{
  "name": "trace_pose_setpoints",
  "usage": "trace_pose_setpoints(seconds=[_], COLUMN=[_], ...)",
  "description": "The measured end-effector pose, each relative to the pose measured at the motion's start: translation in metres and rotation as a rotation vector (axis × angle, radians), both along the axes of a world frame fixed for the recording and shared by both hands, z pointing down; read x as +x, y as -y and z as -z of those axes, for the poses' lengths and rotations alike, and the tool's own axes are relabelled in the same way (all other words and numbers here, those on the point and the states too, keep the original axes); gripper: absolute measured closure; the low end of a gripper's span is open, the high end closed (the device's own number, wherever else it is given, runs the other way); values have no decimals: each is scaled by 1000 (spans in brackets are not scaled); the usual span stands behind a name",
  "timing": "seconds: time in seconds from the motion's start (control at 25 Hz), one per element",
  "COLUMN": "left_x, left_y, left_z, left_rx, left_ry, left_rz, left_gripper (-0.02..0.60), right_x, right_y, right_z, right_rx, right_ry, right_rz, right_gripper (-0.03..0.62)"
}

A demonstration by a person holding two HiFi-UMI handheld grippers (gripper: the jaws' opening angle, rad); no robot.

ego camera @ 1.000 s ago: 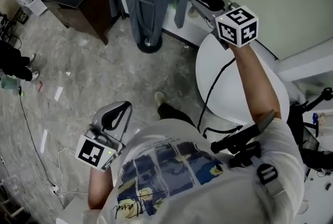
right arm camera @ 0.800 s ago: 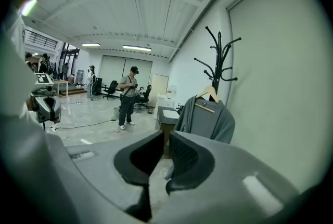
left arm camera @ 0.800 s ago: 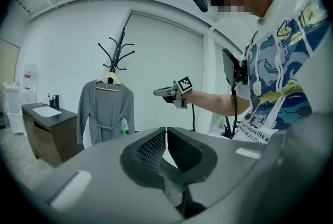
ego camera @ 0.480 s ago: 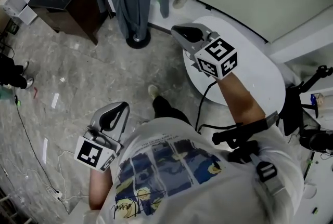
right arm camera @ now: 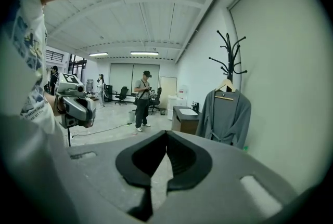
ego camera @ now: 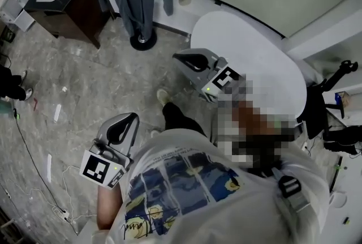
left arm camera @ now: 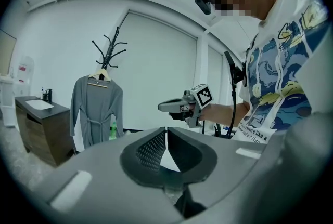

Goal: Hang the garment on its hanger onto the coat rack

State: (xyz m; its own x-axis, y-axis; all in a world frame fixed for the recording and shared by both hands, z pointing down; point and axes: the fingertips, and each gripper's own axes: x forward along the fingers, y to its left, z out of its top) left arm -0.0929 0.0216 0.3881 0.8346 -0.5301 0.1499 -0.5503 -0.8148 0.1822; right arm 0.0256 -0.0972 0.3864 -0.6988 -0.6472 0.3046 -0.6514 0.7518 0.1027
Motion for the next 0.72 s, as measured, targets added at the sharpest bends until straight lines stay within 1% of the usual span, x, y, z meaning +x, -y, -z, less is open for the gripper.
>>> trace_pose_setpoints(seconds=[0.32,0.72], left_x=[11,13], left_y=[-12,-22], left_z=[-2,-7], left_rx=[-11,-22], left_ry=[7,-4], left_rz=[-28,-42], left_gripper=[566,566], right_x=[-7,-21], right_y=[-37,-64], right_z=[-17,-25], right_rx=[-45,-45], right_ry=[5,-41], right_rz=[37,83], right_gripper=[591,592])
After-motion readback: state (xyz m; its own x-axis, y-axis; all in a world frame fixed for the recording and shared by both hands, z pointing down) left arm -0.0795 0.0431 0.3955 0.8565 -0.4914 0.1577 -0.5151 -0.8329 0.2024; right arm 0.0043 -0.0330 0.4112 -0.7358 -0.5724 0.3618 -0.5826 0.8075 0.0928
